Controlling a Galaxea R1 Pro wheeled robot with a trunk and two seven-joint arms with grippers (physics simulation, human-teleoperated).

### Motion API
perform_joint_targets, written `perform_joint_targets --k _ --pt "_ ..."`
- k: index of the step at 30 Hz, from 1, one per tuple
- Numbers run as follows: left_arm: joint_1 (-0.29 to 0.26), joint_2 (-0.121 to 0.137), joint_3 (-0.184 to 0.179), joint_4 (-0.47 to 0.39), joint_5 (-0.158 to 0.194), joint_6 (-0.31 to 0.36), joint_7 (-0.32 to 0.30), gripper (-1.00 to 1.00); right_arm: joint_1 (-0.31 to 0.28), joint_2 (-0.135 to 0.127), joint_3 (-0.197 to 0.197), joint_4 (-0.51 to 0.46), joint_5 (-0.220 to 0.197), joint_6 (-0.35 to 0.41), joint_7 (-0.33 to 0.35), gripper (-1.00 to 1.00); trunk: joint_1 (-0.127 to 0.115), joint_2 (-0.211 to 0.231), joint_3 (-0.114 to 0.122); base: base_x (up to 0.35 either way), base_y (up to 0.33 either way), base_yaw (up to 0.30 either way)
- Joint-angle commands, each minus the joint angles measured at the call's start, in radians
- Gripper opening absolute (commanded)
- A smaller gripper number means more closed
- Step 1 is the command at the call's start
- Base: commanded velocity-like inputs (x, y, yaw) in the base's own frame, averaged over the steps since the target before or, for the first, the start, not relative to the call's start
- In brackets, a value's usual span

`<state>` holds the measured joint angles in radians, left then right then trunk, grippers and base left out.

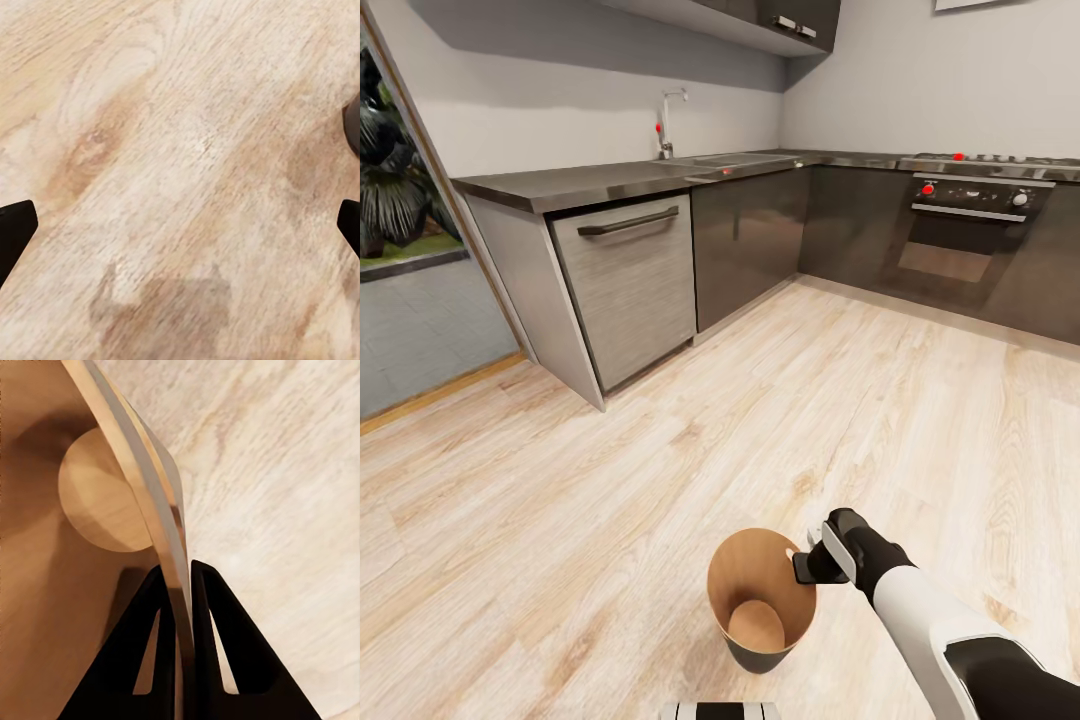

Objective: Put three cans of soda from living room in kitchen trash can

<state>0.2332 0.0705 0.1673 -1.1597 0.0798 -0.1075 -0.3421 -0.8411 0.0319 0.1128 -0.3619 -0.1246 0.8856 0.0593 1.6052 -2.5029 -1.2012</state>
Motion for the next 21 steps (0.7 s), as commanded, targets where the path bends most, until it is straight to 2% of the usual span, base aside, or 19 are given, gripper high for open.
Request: perform_joint_targets --k 1,4,16,21 --pt "0.0 0.0 0.0 0.0 0.0 0.0 0.0 1.0 0.001 0.0 -0.001 -0.001 0.01 0.0 -0.004 -1.0 0.0 0.0 0.0 0.0 0.0 0.0" --pt "0.0 0.0 0.0 0.0 0.0 0.0 0.001 1.0 0.0 -0.001 -0.001 -0.001 0.01 0.0 -0.003 -1.0 0.0 0.0 0.0 0.0 0.0 0.0" --pt "0.0 0.0 0.0 -0.001 -0.001 0.003 0.002 1.0 0.001 0.0 0.001 -0.004 0.01 0.0 -0.003 -1.0 -0.005 0.003 0.046 0.0 0.0 0.0" --pt "0.0 0.0 0.0 -0.002 -0.001 0.003 0.002 1.0 0.0 0.001 0.001 -0.005 0.01 0.0 -0.004 -1.0 -0.024 0.038 0.064 0.0 0.0 0.0"
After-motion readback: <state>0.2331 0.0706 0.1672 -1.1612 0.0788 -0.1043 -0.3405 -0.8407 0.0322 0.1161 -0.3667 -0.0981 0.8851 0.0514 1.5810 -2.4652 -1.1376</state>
